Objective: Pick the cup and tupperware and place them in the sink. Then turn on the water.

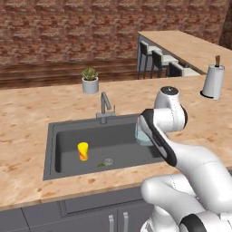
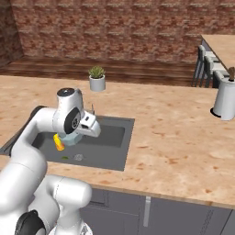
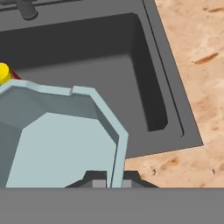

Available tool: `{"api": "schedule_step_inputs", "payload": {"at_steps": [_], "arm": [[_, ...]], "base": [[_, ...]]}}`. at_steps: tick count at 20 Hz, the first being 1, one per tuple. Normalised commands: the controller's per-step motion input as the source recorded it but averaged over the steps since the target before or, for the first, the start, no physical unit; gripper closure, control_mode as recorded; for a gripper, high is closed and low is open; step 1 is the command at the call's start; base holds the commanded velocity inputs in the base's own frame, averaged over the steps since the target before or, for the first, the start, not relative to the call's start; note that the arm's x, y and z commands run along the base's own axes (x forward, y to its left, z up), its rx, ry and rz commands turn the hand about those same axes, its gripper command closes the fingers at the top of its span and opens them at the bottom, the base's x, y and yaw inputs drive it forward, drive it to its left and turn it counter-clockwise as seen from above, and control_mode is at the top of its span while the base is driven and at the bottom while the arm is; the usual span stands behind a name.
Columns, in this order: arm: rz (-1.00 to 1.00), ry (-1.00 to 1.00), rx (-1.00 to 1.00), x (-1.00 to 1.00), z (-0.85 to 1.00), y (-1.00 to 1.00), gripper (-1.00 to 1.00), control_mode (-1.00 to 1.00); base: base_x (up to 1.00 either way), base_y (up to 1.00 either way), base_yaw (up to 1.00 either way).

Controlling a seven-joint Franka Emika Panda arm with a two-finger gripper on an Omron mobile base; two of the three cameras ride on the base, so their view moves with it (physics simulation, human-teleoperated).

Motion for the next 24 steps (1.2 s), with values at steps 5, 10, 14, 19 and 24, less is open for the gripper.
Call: {"api": "schedule_step_inputs", "payload": {"at_steps": [5,10,14,19,24], "arm": [[0.00,0.00,0.00,0.15,-0.26,0.00,1.00,-1.00],[0.00,0.00,0.00,0.17,-0.20,0.00,1.00,-1.00],[0.00,0.00,0.00,0.17,-0.19,0.00,1.00,-1.00],[-0.02,0.00,0.00,0.45,-0.17,0.02,1.00,-1.00],[0.00,0.00,0.00,0.26,-0.25,0.00,1.00,-1.00]], "base": [[0.00,0.00,0.00],[0.00,0.00,0.00],[0.00,0.00,0.00],[0.00,0.00,0.00],[0.00,0.00,0.00]]}}
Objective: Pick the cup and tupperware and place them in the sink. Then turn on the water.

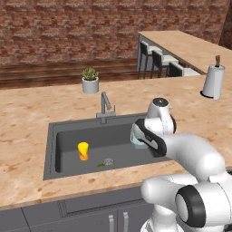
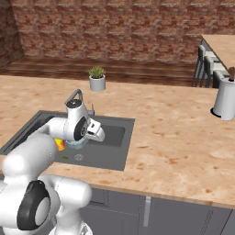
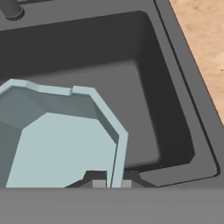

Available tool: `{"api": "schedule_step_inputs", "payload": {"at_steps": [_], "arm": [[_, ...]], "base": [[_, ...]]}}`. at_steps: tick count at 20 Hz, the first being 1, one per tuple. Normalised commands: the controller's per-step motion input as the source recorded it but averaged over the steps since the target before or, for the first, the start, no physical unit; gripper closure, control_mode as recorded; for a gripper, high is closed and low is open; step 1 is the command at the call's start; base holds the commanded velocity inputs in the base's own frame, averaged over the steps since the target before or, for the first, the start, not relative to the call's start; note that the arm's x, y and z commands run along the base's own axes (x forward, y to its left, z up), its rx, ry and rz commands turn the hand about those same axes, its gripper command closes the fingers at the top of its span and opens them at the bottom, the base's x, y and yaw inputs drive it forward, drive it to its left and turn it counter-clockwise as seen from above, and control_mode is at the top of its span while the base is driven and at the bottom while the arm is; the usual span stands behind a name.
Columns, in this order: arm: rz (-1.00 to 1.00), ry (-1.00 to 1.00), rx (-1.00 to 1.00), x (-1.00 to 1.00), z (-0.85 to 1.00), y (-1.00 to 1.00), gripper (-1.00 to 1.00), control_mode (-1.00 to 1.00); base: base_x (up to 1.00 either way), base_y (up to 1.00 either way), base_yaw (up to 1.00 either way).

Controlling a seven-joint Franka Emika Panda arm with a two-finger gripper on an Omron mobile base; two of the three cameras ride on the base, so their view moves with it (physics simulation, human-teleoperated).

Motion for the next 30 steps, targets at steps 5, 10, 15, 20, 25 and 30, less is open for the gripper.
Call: {"api": "schedule_step_inputs", "payload": {"at_steps": [5,10,15,20,25,30], "arm": [[0.00,0.00,0.00,0.24,-0.26,0.00,1.00,-1.00],[0.00,0.00,0.00,0.22,-0.29,0.00,1.00,-1.00],[0.00,0.00,0.00,0.19,-0.28,0.00,1.00,-1.00],[0.00,0.00,0.00,0.17,-0.29,0.00,1.00,-1.00],[0.00,0.00,0.00,0.17,-0.23,0.00,1.00,-1.00],[0.00,0.00,0.00,0.13,-0.19,0.00,1.00,-1.00]], "base": [[0.00,0.00,0.00],[0.00,0.00,0.00],[0.00,0.00,0.00],[0.00,0.00,0.00],[0.00,0.00,0.00],[0.00,0.00,0.00]]}}
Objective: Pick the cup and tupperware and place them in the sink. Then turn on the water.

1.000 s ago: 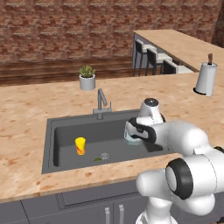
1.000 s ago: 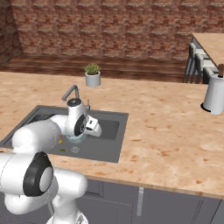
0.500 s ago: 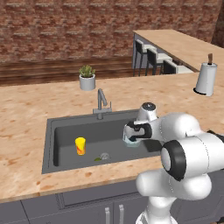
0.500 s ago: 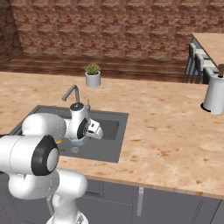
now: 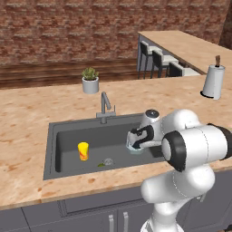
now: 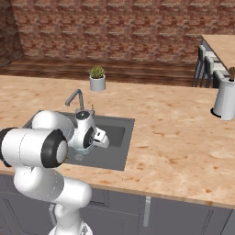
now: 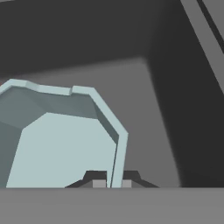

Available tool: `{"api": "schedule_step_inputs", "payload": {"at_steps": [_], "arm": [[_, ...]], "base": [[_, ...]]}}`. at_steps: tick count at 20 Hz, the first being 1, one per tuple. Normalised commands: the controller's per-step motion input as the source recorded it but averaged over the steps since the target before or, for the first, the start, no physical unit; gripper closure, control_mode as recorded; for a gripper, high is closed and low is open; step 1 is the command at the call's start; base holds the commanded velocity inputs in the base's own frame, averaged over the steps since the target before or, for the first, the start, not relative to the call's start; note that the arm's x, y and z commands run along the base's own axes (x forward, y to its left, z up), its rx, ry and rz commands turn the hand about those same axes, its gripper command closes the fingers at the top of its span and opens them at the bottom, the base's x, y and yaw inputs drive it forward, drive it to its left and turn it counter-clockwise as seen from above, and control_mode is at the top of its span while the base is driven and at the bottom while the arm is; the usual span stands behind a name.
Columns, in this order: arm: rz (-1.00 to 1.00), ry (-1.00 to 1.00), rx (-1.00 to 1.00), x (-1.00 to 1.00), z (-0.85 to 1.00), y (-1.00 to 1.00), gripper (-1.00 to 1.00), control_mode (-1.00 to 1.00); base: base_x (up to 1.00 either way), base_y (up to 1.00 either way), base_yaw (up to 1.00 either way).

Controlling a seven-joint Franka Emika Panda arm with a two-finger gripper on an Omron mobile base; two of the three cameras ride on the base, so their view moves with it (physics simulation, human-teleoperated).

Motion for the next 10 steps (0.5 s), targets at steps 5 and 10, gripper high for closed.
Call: {"api": "schedule_step_inputs", "payload": {"at_steps": [5,10], "arm": [[0.00,0.00,0.00,0.02,-0.17,0.00,1.00,-1.00],[0.00,0.00,0.00,0.17,-0.24,0.00,1.00,-1.00]], "base": [[0.00,0.00,0.00],[0.00,0.00,0.00]]}}
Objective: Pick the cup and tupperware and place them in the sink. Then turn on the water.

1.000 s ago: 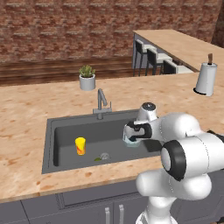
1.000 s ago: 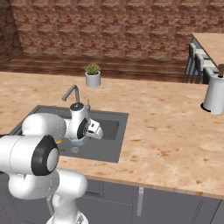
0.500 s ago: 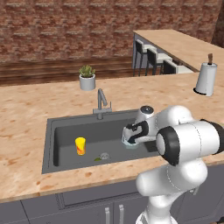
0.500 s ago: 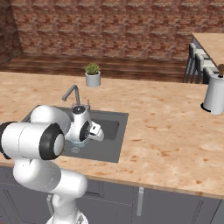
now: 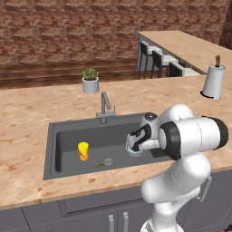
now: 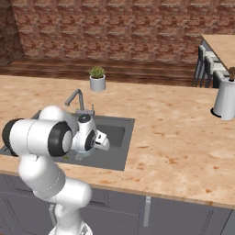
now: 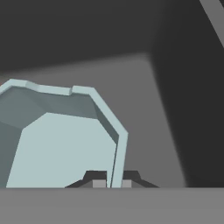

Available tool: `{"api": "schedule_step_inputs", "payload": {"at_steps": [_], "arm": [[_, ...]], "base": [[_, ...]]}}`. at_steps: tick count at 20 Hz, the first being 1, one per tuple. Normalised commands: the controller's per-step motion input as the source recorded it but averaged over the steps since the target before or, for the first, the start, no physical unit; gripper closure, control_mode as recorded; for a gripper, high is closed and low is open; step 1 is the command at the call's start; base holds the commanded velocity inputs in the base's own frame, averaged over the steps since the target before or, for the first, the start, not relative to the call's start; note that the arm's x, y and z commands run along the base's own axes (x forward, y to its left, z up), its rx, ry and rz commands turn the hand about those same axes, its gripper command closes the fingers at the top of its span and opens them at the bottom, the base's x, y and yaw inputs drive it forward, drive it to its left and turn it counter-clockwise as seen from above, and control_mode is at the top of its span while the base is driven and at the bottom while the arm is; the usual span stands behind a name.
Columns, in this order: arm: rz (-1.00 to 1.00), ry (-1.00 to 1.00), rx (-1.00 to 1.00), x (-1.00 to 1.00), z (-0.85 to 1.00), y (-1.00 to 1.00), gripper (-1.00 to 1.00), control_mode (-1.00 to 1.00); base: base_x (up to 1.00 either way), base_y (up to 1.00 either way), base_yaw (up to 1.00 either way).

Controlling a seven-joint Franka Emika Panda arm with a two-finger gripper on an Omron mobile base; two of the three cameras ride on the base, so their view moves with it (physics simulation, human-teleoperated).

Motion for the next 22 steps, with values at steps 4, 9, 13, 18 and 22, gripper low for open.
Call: {"api": "schedule_step_inputs", "payload": {"at_steps": [4,9,13,18,22], "arm": [[0.00,0.00,0.00,0.29,-0.17,0.00,1.00,-1.00],[0.00,0.00,0.00,0.27,-0.16,0.00,1.00,-1.00],[0.00,0.00,0.00,0.35,-0.19,0.00,1.00,-1.00],[0.00,0.00,0.00,0.37,-0.23,0.03,1.00,-1.00],[0.00,0.00,0.00,0.34,-0.23,0.01,1.00,-1.00]], "base": [[0.00,0.00,0.00],[0.00,0.00,0.00],[0.00,0.00,0.00],[0.00,0.00,0.00],[0.00,0.00,0.00]]}}
